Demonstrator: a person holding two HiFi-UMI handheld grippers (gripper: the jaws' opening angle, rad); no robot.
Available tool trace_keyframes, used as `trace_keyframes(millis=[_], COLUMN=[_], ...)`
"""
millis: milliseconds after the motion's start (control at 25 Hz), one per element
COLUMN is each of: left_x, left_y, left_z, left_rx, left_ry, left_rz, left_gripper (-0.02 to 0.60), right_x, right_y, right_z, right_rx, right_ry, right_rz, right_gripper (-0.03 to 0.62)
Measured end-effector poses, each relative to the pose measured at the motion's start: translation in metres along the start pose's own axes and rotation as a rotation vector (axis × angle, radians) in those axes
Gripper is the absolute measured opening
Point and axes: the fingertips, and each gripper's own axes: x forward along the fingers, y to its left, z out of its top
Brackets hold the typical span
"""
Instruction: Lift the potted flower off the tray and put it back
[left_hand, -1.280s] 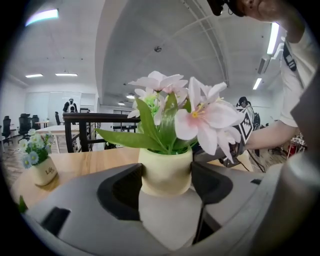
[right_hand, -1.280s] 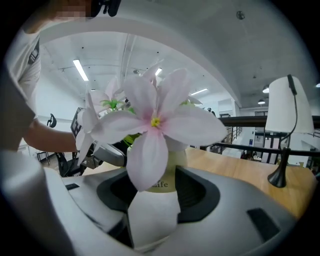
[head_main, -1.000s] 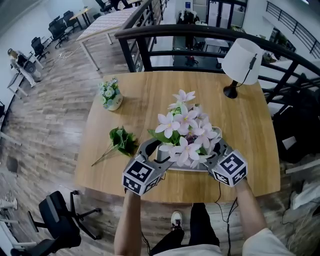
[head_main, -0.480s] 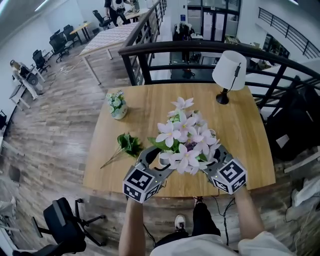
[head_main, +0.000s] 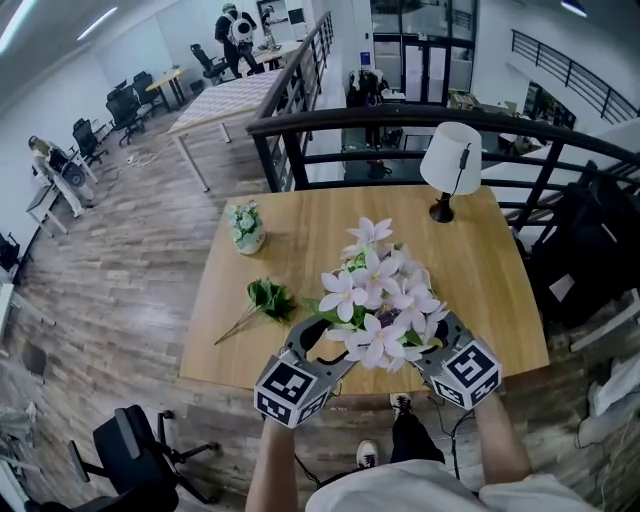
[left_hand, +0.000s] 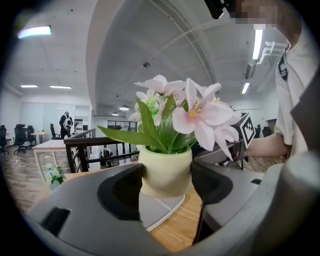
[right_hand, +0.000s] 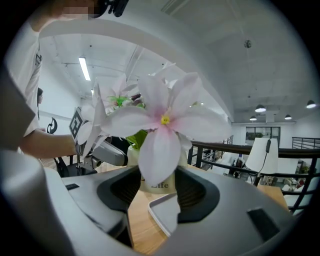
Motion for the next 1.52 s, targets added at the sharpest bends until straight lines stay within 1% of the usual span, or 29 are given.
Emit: trace_keyframes(millis=[200,720,1120,1280,1520], left_x=[-0.012,-0.042,-0.039,-0.031,-0.019], left_y=[-0.017,-0.044,-0.041,-0.037,-0.029], left_z=[0.004,0.014,0.012,0.007,-0.004], left_rx=[-0.015,-0.009,-0.006,-0.02,-0.044], left_ry=[0.004,0.01,0.023,0.038,0.052], left_rz=[-0.008,-0.014,-0.001,0.004,0.019], left_gripper=[0.322,0.322,0.322,0.322,0.322], right_x=[-0.017,-0.045,-0.042,-0.04,-0.028], right_y=[0.013,0.045,0.043,0.036,0.026], right_z=[0.006,0.024,0.026,0.028,0.017], right_rx=[-0.005,0.005,-0.009,-0.004,-0.01], right_ry=[0.001,-0.034,-0.039,-0.052,-0.042], right_rz=[-0.01,-0.027,-0.017,-0.006,0.013], right_gripper=[0.235,0.235,0.235,0.236,0.236])
